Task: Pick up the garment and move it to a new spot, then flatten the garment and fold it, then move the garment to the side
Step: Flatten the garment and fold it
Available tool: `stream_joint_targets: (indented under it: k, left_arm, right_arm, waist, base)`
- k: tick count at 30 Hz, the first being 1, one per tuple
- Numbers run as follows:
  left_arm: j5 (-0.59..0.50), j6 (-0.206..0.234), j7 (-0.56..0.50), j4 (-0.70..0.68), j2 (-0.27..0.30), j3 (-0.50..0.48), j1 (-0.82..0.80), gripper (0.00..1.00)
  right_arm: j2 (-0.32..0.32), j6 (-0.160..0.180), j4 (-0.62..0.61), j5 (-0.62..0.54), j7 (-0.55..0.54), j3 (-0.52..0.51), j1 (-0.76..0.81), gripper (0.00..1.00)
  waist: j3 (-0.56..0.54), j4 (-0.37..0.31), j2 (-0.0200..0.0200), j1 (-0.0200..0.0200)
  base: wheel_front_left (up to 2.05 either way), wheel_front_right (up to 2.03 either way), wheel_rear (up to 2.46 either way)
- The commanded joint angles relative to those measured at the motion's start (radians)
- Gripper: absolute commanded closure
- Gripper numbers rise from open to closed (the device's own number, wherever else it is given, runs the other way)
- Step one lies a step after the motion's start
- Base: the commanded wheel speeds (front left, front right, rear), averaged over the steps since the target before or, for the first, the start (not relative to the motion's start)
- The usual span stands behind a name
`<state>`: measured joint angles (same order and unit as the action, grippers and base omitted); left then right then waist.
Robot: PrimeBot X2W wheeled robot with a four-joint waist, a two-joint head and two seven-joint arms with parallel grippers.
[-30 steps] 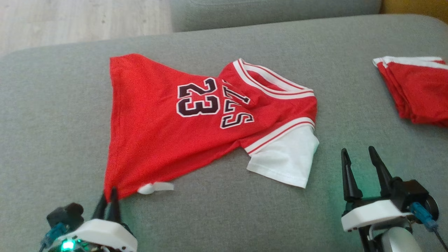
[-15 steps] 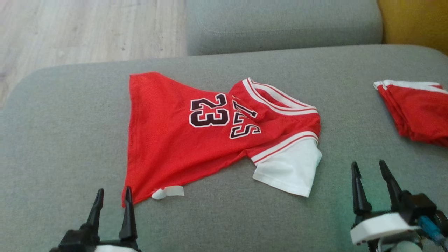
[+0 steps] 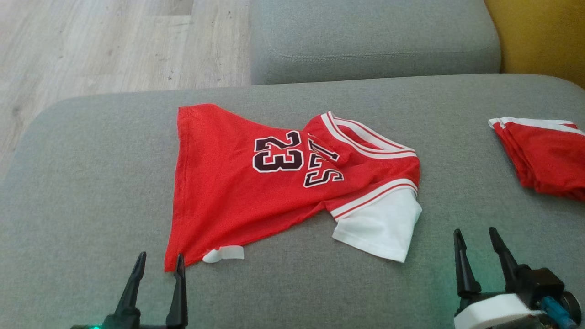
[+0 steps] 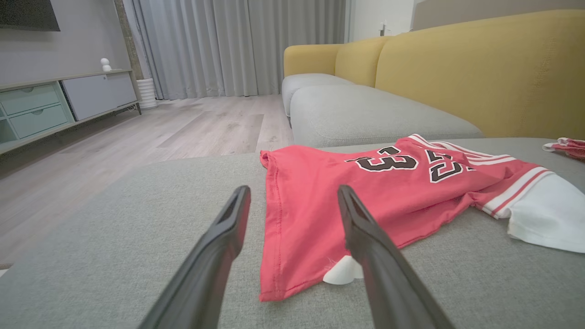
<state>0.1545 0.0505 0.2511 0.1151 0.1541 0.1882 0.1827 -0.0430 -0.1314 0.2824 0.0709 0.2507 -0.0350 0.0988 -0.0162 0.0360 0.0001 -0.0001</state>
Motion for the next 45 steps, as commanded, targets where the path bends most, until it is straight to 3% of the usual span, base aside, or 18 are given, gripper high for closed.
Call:
stream_joint_targets:
  k: [1,15,23,32,38,45]
  left_arm:
    - [-0.011,-0.01,0.011,-0.024,-0.007,-0.048,-0.033,0.0]
    - [-0.062,-0.086,0.011,0.029,-0.064,-0.122,-0.052,0.0]
    - [-0.119,-0.116,0.01,0.081,-0.057,-0.075,-0.071,0.0]
    - [-0.162,-0.144,-0.107,0.193,0.002,-0.016,-0.181,0.0]
    - [-0.173,-0.15,-0.131,0.223,0.012,0.007,-0.234,0.0]
    - [-0.18,-0.153,-0.14,0.307,0.026,0.027,-0.281,0.0]
  right_arm:
    - [-0.007,0.001,-0.025,0.007,0.011,0.028,-0.019,0.0]
    - [-0.007,0.001,-0.014,0.022,0.011,0.05,-0.029,0.0]
    - [-0.007,0.001,-0.031,0.078,0.002,0.09,-0.066,0.0]
    - [-0.007,0.001,0.026,0.149,-0.36,0.18,-0.153,0.0]
    - [-0.007,0.001,0.068,0.181,-0.472,0.193,-0.175,0.0]
    - [-0.007,0.001,0.084,0.214,-0.485,0.229,-0.2,0.0]
  waist:
    - [0.0,-0.003,-0.0001,0.0001]
    - [0.003,-0.021,-0.0001,0.0001]
    - [0.004,-0.019,-0.0001,0.0001]
    - [0.05,-0.02,-0.0001,0.0001]
    - [0.077,-0.009,-0.0001,0.0001]
    - [0.092,-0.005,-0.0001,0.0001]
  base:
    - [0.0,0.0,0.0]
    - [0.0,0.0,0.0]
    - [0.0,0.0,0.0]
    - [0.0,0.0,0.0]
    - [0.0,0.0,0.0]
    - [0.0,0.0,0.0]
